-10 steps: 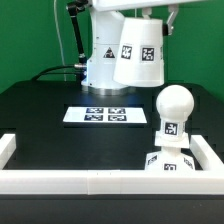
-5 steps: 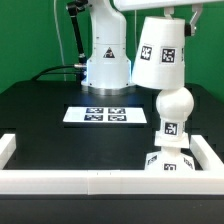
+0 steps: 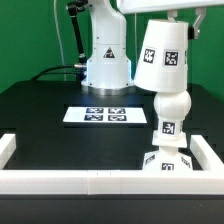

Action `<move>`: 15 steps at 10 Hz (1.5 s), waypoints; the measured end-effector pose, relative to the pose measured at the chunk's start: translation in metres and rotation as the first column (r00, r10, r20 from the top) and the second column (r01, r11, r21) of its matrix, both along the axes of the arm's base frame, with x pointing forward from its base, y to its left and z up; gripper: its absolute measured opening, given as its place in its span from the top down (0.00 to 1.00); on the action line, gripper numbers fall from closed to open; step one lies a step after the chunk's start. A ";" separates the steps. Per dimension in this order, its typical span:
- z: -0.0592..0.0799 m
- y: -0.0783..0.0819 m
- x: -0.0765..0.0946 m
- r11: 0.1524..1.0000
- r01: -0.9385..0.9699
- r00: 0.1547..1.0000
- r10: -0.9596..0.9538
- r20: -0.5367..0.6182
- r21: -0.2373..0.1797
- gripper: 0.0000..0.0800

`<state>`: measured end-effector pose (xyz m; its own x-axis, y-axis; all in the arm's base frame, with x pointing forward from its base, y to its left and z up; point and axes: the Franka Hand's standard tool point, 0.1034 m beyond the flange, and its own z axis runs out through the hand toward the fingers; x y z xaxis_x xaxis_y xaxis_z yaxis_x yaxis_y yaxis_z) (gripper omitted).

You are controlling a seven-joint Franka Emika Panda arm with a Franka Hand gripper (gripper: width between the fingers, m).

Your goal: Assemble lamp

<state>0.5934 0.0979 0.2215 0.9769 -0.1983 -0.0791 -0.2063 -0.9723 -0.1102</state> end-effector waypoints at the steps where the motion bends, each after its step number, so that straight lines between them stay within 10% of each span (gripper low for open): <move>1: -0.004 0.007 0.004 1.000 -0.005 1.000 0.005 0.020 0.000 0.94; 10: -0.056 0.011 0.007 1.000 -0.009 0.999 0.010 0.053 -0.023 0.94; 15: -0.062 0.005 0.006 1.000 -0.011 0.999 0.012 0.046 -0.026 0.94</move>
Offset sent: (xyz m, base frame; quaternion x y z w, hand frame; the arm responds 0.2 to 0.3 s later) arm 0.0152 0.0107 -0.0160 0.0026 0.0161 0.0054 0.9999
